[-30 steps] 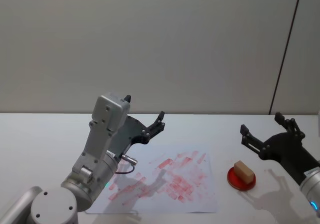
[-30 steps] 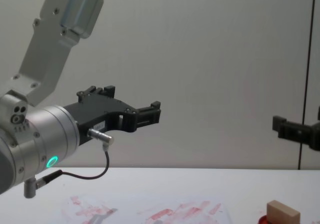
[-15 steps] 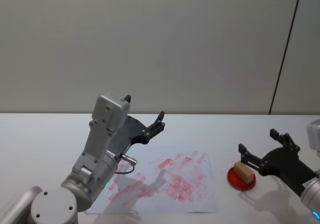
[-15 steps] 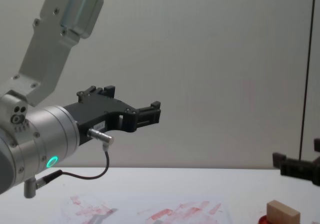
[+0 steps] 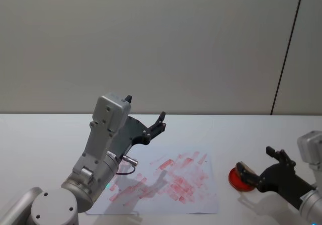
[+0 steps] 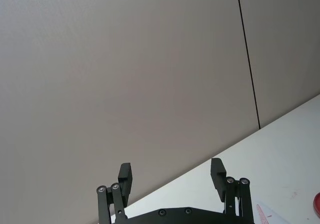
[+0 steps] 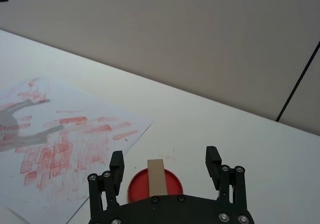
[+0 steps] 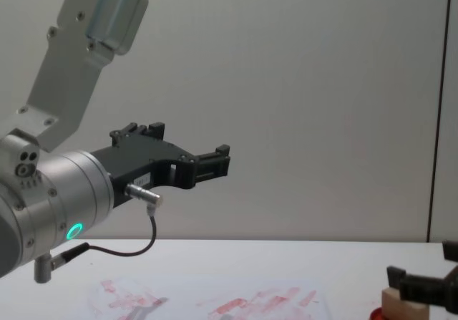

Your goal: Use the one hand to pick up the stamp and affix it onto the A4 paper.

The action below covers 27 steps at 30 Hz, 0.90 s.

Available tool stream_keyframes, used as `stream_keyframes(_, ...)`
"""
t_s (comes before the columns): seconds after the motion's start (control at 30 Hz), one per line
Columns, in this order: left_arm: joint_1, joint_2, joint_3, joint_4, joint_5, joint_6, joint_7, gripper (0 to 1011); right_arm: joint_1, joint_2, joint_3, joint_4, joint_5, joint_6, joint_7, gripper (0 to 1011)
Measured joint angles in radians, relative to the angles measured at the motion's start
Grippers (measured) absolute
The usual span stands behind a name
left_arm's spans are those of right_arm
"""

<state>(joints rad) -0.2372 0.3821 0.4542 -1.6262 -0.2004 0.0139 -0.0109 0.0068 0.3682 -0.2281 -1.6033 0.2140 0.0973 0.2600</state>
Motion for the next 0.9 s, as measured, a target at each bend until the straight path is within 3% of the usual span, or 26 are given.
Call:
stream_keyframes(0.47,0.000,0.000,0.000,0.000,0.000,0.000,0.000,1003,0.010,-0.017,-0.014,0.044,-0.010,0.027,0.017,994)
stream_keyframes(0.9,0.000,0.000,0.000,0.000,0.000,0.000,0.000,1003,0.032,-0.035,-0.022,0.090,-0.015,0.057,0.017,675)
